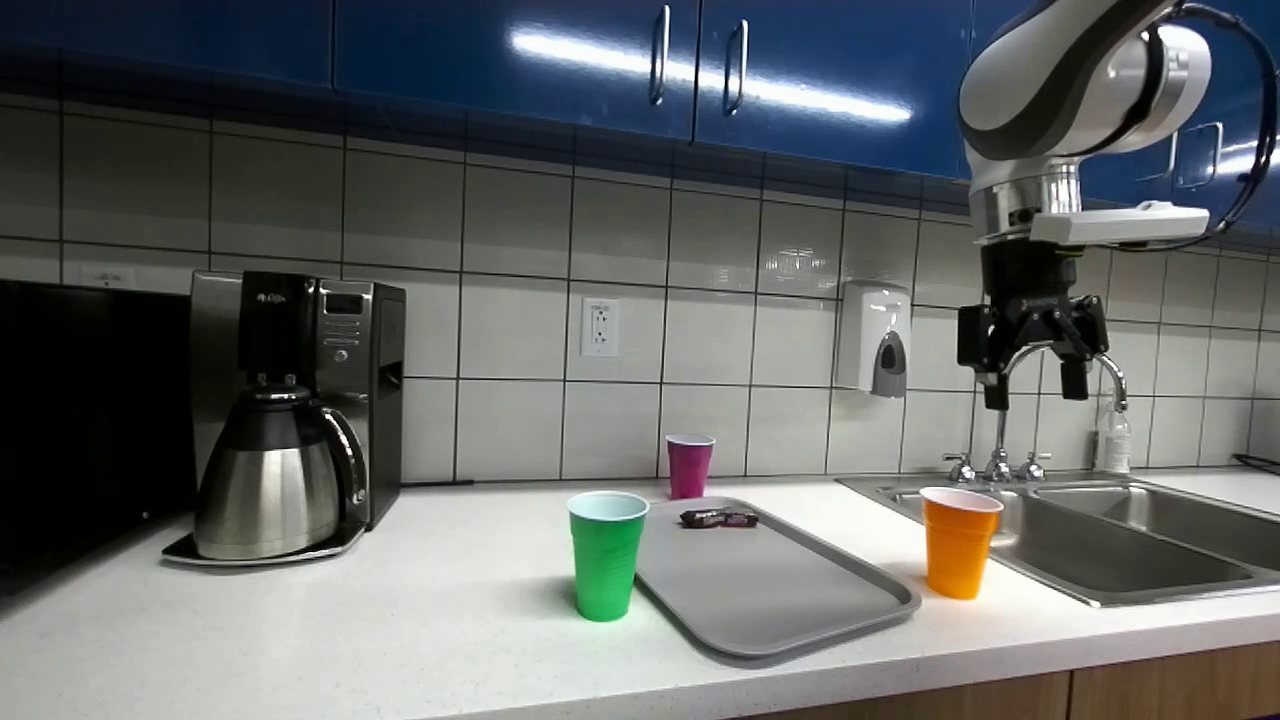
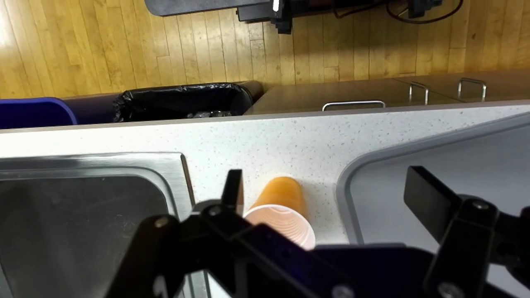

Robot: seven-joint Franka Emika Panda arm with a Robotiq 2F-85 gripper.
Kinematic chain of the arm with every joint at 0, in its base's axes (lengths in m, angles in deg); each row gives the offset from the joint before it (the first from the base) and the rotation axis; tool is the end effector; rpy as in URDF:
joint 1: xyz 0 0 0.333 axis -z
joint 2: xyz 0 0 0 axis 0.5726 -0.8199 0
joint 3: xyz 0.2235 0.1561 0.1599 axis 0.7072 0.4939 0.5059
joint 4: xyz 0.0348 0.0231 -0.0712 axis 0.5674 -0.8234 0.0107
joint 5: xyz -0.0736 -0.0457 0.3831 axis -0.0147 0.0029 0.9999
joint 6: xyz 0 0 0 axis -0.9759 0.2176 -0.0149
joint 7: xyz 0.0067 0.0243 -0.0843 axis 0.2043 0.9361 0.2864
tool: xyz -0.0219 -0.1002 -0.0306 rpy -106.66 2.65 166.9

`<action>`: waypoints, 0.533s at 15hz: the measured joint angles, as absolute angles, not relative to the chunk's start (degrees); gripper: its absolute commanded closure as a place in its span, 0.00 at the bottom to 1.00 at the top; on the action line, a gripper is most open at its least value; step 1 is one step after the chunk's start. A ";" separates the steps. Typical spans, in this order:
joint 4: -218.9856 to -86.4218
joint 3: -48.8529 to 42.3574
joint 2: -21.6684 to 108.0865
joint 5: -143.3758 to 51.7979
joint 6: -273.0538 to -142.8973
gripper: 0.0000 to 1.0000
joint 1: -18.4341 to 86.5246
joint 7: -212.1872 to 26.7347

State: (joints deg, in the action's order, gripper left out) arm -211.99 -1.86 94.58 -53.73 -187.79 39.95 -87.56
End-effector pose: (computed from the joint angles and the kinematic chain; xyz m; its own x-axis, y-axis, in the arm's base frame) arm 0.3460 -0.0573 0.4296 0.9982 -0.0352 -0.0484 -0.0280 -0.9894 0.1426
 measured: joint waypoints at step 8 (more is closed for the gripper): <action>-211.87 -1.86 87.55 -53.73 -193.56 0.00 39.76 -87.56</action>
